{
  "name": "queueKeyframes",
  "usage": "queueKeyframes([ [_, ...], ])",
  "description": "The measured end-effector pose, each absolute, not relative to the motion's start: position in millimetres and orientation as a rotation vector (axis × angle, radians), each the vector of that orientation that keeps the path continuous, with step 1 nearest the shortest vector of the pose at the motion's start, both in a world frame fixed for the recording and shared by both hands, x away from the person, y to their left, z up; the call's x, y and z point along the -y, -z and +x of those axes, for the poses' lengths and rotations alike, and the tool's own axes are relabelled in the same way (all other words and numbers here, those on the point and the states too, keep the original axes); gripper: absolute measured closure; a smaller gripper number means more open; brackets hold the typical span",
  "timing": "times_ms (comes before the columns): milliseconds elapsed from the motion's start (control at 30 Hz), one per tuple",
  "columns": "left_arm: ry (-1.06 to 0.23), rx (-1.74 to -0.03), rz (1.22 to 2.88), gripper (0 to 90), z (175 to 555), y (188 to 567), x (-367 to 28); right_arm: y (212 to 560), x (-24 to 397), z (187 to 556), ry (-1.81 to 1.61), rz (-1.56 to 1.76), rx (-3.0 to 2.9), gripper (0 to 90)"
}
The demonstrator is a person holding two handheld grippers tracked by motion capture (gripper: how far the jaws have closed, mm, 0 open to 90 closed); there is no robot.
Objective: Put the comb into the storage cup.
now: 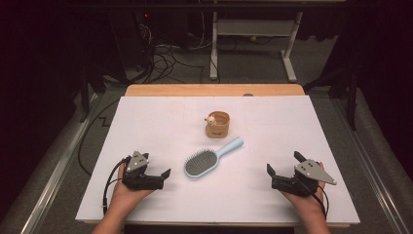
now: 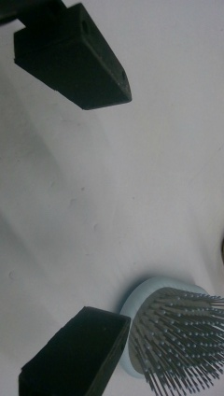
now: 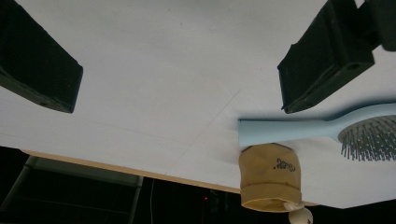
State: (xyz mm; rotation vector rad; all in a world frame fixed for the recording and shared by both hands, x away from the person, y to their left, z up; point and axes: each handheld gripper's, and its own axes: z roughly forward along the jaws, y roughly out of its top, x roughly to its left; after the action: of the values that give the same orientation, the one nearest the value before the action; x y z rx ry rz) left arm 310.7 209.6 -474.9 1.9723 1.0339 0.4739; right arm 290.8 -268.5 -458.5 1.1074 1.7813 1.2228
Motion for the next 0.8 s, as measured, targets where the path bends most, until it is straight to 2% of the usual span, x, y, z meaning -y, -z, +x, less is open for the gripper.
queueKeyframes([
  [200, -0.402, -1.047, 2.028, 0.0, 310, 475, -208, 459, 269, 291, -1.221, 1.108, -1.787, 0.4],
  [800, -0.323, -1.006, 2.129, 0.0, 306, 470, -198, 457, 269, 290, -1.22, 1.104, -1.784, 0.3],
])
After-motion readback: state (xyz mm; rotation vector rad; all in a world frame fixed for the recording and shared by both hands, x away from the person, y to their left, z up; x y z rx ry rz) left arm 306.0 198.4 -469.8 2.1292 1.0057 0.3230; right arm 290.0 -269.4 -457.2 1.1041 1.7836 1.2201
